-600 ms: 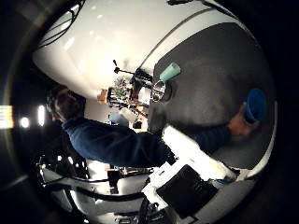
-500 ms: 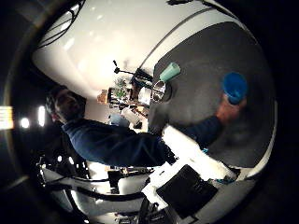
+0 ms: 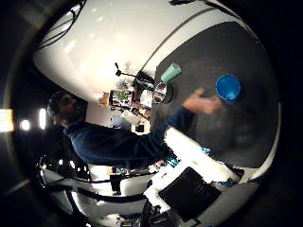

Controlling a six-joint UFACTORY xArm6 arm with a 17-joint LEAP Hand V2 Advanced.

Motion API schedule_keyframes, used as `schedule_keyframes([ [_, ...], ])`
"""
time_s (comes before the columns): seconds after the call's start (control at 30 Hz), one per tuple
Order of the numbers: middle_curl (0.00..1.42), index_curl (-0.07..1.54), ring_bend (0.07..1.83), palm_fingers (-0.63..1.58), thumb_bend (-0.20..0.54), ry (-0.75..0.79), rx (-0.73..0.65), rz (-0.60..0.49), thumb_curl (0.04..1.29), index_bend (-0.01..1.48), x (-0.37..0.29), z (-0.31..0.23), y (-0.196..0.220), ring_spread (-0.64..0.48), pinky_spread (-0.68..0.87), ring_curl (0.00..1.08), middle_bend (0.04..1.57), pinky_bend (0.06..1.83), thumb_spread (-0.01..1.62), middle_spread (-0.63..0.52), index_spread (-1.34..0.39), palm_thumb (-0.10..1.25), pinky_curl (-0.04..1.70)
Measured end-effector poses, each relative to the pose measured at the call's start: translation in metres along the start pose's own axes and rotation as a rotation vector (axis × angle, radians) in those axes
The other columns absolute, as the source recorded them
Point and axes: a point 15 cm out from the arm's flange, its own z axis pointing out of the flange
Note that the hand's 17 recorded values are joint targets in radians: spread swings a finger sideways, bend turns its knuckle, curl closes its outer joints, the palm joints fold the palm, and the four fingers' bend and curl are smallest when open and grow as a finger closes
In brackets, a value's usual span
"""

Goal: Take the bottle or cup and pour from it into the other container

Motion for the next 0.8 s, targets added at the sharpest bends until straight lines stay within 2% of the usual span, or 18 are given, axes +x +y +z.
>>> schedule_keyframes([
  [0.3,0.33,0.25,0.41,0.14,-0.026,-0.073,0.131,0.070,0.37,0.15,0.032,-0.016,0.000,0.18,0.46,0.24,0.23,0.59,1.06,0.05,-0.32,0.63,0.27],
  [0.53,0.33,0.25,0.42,0.11,-0.028,-0.146,0.176,0.106,0.35,0.15,0.060,-0.015,0.008,0.19,0.46,0.24,0.22,0.60,1.05,0.07,-0.31,0.58,0.27],
  [0.8,0.33,0.25,0.43,0.08,-0.026,-0.282,0.332,0.112,0.32,0.15,0.093,-0.011,0.000,0.19,0.44,0.24,0.21,0.61,1.03,0.08,-0.30,0.54,0.27],
])
